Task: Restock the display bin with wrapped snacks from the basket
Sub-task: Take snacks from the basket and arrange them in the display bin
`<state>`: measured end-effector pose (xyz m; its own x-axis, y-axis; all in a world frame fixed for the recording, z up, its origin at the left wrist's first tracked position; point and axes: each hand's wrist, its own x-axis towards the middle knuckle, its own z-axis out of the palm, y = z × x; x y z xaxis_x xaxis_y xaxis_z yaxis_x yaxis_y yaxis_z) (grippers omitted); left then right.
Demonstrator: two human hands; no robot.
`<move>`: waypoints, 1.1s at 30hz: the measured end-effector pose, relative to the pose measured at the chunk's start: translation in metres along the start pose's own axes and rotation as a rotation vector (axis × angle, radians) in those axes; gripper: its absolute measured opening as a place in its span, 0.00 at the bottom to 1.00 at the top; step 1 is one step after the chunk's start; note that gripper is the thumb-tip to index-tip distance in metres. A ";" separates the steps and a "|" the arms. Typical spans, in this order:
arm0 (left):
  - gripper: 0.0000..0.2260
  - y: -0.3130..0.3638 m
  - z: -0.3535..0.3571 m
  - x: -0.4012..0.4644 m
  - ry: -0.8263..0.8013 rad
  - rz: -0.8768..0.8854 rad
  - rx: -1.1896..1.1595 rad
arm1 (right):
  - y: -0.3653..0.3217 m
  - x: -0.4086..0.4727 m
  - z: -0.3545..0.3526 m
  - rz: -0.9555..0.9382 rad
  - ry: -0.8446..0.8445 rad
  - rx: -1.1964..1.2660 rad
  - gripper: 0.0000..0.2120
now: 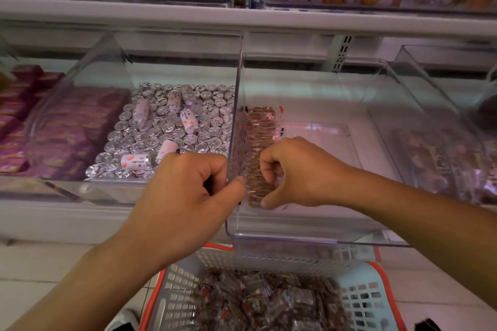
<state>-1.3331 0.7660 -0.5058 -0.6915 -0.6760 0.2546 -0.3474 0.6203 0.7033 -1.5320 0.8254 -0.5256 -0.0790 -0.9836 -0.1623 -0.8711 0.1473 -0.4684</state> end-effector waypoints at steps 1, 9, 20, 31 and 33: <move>0.20 0.001 -0.001 0.000 0.015 0.009 -0.009 | -0.001 0.000 0.000 -0.005 0.004 -0.002 0.16; 0.21 0.006 -0.006 -0.004 0.044 0.032 -0.065 | -0.011 -0.003 -0.003 -0.043 0.056 0.002 0.15; 0.26 0.012 -0.005 -0.006 0.070 0.018 -0.118 | -0.017 -0.005 -0.010 -0.120 -0.055 -0.058 0.14; 0.15 0.000 0.003 -0.002 -0.064 -0.036 -0.129 | -0.023 0.004 -0.001 -0.316 -0.170 -0.569 0.21; 0.15 0.000 0.001 -0.002 -0.086 -0.040 -0.136 | -0.020 0.007 -0.008 -0.358 -0.094 -0.620 0.22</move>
<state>-1.3328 0.7679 -0.5072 -0.7324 -0.6591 0.1709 -0.2909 0.5298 0.7967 -1.5192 0.8151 -0.5107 0.2808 -0.9431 -0.1780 -0.9527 -0.2964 0.0673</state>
